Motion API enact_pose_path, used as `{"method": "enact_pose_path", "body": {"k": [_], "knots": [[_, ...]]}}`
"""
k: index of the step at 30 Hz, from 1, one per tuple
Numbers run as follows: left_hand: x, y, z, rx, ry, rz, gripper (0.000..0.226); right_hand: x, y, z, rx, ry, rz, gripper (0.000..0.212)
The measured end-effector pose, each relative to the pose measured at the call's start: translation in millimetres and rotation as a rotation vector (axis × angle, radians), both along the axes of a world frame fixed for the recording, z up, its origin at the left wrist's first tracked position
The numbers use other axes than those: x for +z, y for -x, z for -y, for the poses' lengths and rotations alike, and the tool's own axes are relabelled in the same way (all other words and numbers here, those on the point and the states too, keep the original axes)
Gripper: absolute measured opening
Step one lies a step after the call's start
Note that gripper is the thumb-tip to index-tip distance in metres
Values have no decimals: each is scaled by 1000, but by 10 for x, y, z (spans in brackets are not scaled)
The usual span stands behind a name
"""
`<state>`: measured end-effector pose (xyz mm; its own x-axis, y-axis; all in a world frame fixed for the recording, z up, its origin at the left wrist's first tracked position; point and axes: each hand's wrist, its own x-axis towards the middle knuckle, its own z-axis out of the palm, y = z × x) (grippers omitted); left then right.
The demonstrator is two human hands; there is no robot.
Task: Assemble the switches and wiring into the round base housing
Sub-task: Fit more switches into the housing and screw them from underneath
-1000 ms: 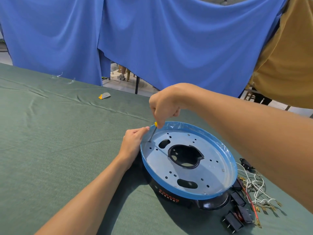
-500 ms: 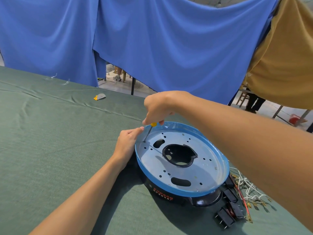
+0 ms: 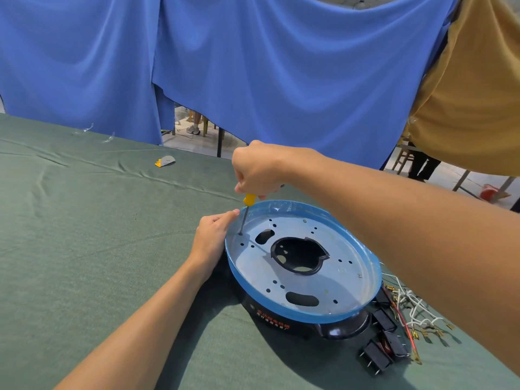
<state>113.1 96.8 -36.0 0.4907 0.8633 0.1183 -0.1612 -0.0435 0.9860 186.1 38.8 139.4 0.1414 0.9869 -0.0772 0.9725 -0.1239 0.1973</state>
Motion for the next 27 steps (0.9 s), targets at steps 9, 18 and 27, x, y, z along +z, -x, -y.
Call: {"method": "enact_pose_path", "body": {"k": [9, 18, 27], "knots": [[-42, -27, -23, 7, -27, -10, 51, 191, 64, 57, 19, 184, 27, 26], [-20, -8, -5, 19, -6, 14, 46, -44, 20, -38, 33, -75, 115, 36], [-4, 1, -1, 21, -4, -13, 41, 103, -9, 18, -86, 133, -29, 25]]}}
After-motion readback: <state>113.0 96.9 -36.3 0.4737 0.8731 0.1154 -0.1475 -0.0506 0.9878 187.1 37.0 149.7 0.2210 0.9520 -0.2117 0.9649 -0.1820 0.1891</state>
